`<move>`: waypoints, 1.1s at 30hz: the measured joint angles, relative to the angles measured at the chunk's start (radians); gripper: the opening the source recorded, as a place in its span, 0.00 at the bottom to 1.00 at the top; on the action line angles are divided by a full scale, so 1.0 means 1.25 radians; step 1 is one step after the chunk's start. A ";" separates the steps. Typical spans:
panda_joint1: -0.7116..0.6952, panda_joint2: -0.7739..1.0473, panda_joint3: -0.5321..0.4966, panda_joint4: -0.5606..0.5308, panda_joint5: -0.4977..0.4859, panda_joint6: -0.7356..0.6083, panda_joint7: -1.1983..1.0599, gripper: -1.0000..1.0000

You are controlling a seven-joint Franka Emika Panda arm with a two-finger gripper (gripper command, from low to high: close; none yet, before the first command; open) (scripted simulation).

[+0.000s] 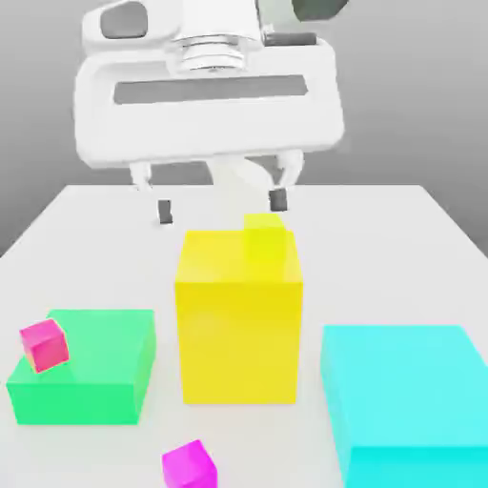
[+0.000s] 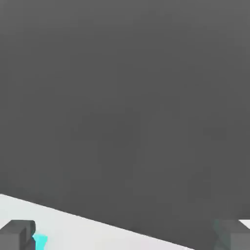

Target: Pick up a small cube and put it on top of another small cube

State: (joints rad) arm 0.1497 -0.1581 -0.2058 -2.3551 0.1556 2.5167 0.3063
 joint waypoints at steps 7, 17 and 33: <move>-0.012 0.200 -0.007 -0.018 0.031 0.071 -0.143 0.50; -0.067 0.480 0.033 -0.011 0.042 0.227 -0.259 0.50; -0.099 0.403 -0.055 0.047 0.022 0.075 -0.166 0.00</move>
State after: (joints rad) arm 0.0264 0.3456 -0.2746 -2.2966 0.1835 2.6107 0.0983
